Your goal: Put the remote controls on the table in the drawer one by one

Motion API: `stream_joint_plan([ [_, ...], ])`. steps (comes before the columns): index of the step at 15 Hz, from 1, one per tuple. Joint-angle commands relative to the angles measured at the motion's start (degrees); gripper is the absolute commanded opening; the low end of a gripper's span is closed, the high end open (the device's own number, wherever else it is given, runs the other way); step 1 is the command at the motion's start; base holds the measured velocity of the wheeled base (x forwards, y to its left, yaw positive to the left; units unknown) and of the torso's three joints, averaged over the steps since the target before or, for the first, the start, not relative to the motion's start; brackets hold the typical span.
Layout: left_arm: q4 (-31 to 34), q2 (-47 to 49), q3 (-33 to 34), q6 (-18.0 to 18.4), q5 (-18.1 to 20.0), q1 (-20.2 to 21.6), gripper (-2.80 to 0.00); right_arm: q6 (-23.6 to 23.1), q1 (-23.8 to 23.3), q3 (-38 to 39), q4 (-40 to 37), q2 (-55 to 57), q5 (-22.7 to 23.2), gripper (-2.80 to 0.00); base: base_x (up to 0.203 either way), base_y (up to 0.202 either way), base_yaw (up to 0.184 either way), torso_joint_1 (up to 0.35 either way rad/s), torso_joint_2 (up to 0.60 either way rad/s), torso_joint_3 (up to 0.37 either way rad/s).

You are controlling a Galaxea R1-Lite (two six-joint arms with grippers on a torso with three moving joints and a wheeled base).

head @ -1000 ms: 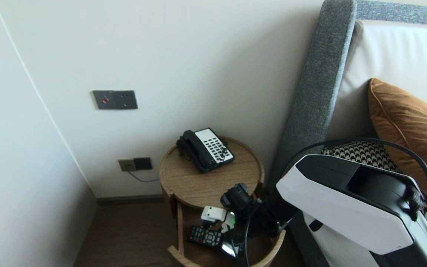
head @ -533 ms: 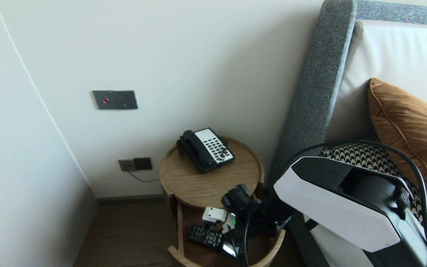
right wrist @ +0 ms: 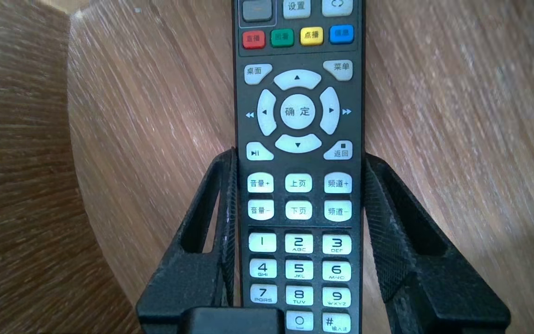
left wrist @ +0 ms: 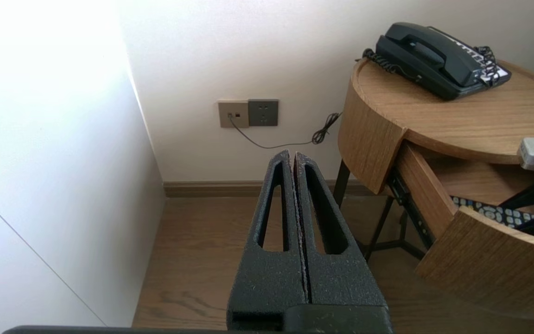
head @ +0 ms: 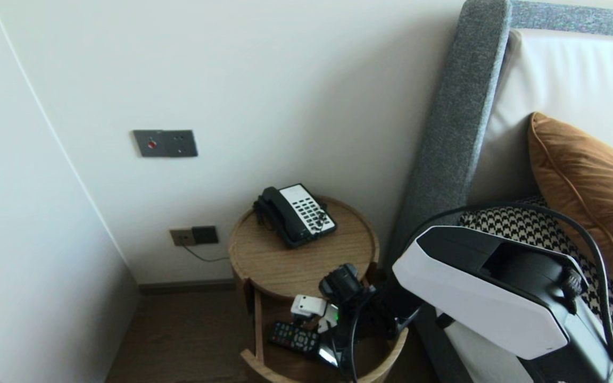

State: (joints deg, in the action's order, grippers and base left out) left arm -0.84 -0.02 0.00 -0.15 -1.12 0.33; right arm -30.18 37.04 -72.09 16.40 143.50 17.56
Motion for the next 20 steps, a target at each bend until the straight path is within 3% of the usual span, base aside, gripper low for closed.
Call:
stream_joint_plan([
  [1, -0.04, -0.06, 0.0, -0.02, -0.02, 0.02, -2.8, -0.23, -0.18, 1.39, 1.95, 0.13, 0.11, -2.8, 0.0, 0.0, 0.0, 0.0, 0.0, 0.0],
  [9, -0.04, -0.06, 0.0, -0.02, -0.02, 0.02, -2.8, -0.4, -0.12, 2.22, 2.23, -0.28, 1.34, -2.8, 0.0, 0.0, 0.0, 0.0, 0.0, 0.0],
  [10, -0.04, -0.06, 0.0, -0.02, -0.02, 0.02, -2.8, -0.43, -0.12, 2.3, 2.23, -0.39, 1.34, 0.0, 0.0, 0.0, 0.0, 0.0, 0.0, 0.0],
  [20, -0.04, -0.06, 0.0, -0.02, -0.02, 0.02, -2.8, 0.13, -0.03, 3.63, 1.64, -7.15, 1.25, 0.0, 0.0, 0.0, 0.0, 0.0, 0.0, 0.0],
])
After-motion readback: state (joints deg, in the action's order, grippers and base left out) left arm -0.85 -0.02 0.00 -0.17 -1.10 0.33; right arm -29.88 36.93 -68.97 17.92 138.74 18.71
